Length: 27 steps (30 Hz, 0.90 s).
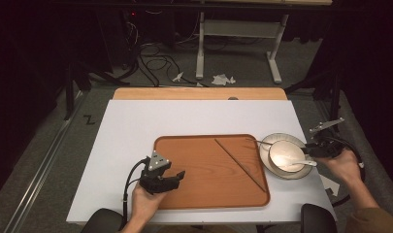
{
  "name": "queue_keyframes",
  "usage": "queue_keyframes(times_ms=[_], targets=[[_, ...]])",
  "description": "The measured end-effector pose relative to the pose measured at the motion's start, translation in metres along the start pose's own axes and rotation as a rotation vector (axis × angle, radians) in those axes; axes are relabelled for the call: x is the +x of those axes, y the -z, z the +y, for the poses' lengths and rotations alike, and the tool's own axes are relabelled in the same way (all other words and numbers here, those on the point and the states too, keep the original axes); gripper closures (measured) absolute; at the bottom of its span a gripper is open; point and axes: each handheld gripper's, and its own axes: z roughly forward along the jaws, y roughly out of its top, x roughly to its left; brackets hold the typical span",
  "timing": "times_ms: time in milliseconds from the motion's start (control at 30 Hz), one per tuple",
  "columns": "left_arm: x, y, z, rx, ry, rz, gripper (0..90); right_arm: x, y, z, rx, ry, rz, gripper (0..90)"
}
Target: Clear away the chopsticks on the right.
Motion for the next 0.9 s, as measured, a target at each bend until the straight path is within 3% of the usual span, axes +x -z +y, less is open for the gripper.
queue_keyframes(times_ms=[233, 500, 900], targets=[[0.0002, -0.0006, -0.0001, 0.002, -0.001, 0.000, 38.8, -0.0033, -0.0044, 0.0017, 0.015, -0.006, 0.010, 68.0], [0.0003, -0.0005, -0.0002, 0.001, -0.001, 0.000, 38.8, -0.0002, -0.0081, 0.0044, 0.040, 0.032, 0.012, 67.4], [0.0002, -0.0012, -0.0003, 0.004, -0.002, -0.002, 38.8, -0.0032, -0.0106, 0.0099, 0.050, 0.024, 0.000, 69.6]])
